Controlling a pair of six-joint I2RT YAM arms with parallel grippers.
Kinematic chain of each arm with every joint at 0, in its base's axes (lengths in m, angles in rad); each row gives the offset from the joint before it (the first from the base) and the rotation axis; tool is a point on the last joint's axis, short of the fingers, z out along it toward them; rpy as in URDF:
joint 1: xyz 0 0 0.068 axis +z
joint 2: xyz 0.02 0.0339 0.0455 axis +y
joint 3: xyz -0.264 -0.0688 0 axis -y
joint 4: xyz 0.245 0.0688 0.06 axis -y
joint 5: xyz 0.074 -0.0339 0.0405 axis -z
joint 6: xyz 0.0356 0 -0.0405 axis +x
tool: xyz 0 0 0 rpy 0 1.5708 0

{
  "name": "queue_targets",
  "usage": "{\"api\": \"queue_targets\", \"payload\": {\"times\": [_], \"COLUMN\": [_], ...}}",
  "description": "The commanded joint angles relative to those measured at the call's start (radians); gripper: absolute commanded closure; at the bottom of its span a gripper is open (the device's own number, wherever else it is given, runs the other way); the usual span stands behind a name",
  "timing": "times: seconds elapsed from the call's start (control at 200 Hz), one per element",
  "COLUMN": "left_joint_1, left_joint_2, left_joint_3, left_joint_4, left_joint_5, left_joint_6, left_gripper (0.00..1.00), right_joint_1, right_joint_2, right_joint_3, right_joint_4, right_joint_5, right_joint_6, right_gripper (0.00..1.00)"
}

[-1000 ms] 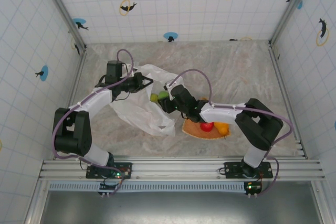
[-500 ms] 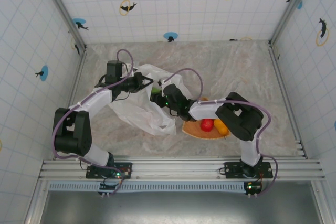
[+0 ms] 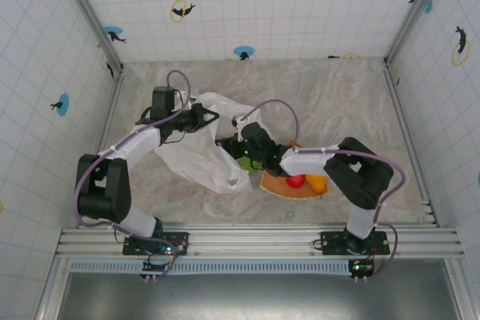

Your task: Place the fruits into the plastic bag

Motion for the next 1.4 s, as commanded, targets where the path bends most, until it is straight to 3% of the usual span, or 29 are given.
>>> {"api": "queue_targets", "payload": {"times": [0.0,0.325,0.47,0.611,1.056,1.396], "left_joint_1": [0.006,0.013,0.013,0.013,0.013,0.013], "left_joint_2": [-0.019,-0.021,-0.019,-0.015,-0.010,-0.011], "left_joint_3": [-0.008,-0.003,-0.004,-0.004,-0.007,-0.004], "left_joint_4": [0.023,0.003,0.003,0.004,0.006,0.006], "left_joint_5": [0.006,-0.027,-0.024,-0.024,-0.021,-0.017], "left_joint_6": [-0.005,0.008,0.006,0.007,0.004,0.004], "left_gripper": [1.00,1.00,1.00,1.00,1.00,1.00], "right_joint_1": [-0.003,0.003,0.008,0.009,0.017,0.019], "right_joint_2": [-0.085,-0.287,-0.310,-0.299,-0.164,-0.126], "right_joint_3": [-0.040,-0.093,-0.074,-0.062,0.014,0.107], "right_joint_4": [-0.066,-0.360,-0.590,-0.730,-0.749,-0.719], "right_joint_5": [0.026,0.034,0.030,-0.010,-0.073,-0.056], "right_joint_6": [-0.049,-0.136,-0.157,-0.172,-0.221,-0.232], "right_gripper": [0.12,0.21,0.28,0.28,0.19,0.41]}}
